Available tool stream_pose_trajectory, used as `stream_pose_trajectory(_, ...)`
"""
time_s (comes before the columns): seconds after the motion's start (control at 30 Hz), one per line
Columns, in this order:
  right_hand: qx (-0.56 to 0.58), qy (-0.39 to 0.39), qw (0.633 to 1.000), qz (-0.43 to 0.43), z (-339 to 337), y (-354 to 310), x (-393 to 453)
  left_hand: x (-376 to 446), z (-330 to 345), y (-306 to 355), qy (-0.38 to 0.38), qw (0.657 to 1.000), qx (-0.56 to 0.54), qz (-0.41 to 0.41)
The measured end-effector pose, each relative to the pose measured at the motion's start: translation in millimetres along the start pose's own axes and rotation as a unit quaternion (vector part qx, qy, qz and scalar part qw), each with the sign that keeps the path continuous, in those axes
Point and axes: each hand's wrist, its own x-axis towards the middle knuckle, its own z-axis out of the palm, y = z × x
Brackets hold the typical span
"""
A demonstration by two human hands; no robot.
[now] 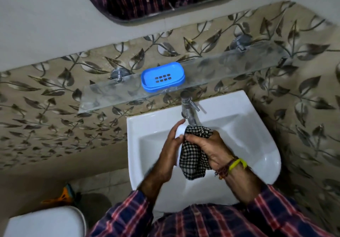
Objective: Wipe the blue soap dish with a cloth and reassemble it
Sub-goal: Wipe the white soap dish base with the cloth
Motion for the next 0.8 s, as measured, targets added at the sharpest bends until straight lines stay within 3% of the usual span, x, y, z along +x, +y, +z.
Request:
stream_pose_trajectory(0.2, 0.081, -0.045, 0.994, 0.051, 12, -8, -8, -6, 0, 6, 0.025, 0.999, 0.017, 0.035)
stream_pose_trajectory(0.3, 0.095, -0.021, 0.991, 0.091, 21, -16, -9, -6, 3, 8, 0.021, 0.998, 0.008, 0.051)
stream_pose_trajectory(0.4, 0.048, -0.004, 0.996, 0.081, 24, -24, -8, -7, 4, 6, 0.012, 0.998, -0.021, 0.057)
stream_pose_trajectory(0.63, -0.009, -0.121, 0.993, 0.012, 21, -26, -20, 8, -8, 23, -0.028, 0.994, -0.083, 0.059)
stream_pose_trajectory(0.73, -0.048, -0.1, 0.994, -0.004, 19, -27, -24, 14, -7, 22, -0.012, 0.997, -0.056, 0.055)
stream_pose_trajectory(0.8, -0.006, -0.059, 0.998, -0.001, 22, -32, -21, 13, 0, 20, -0.019, 0.998, -0.035, 0.049)
